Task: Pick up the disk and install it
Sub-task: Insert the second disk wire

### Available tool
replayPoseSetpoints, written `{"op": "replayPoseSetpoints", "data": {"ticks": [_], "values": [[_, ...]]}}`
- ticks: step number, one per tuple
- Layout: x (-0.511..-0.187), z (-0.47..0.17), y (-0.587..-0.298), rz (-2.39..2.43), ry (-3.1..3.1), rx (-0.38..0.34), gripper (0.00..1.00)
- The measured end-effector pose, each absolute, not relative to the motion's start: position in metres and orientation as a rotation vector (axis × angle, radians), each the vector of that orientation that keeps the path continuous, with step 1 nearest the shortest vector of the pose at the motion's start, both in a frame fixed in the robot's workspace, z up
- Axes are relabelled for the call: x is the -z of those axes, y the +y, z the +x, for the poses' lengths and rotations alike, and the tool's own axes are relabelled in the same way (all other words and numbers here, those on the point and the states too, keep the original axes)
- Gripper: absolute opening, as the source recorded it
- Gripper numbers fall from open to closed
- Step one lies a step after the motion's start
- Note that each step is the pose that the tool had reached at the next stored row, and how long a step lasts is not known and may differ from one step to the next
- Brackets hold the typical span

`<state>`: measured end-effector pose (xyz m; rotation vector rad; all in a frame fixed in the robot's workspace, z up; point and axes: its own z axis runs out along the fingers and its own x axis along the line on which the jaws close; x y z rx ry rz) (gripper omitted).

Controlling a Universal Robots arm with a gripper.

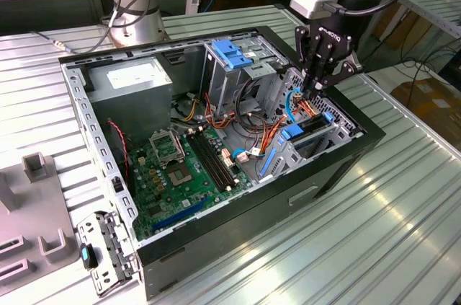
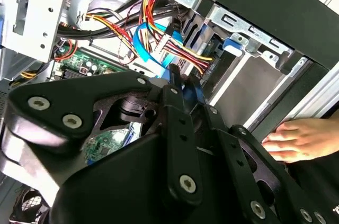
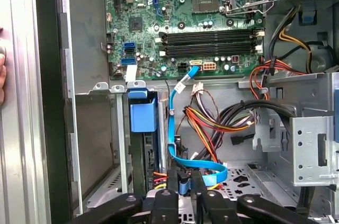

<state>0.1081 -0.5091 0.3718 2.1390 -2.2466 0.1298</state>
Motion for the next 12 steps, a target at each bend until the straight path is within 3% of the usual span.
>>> {"op": "replayPoseSetpoints", "data": {"ticks": [2, 3, 12], "values": [[-0.371, 0.108, -0.509, 2.139, -2.246, -0.131, 0.23], [-0.371, 0.108, -0.509, 2.138, -2.246, -0.131, 0.16], [-0.367, 0.107, -0.523, 2.146, -2.246, -0.126, 0.16]]}}
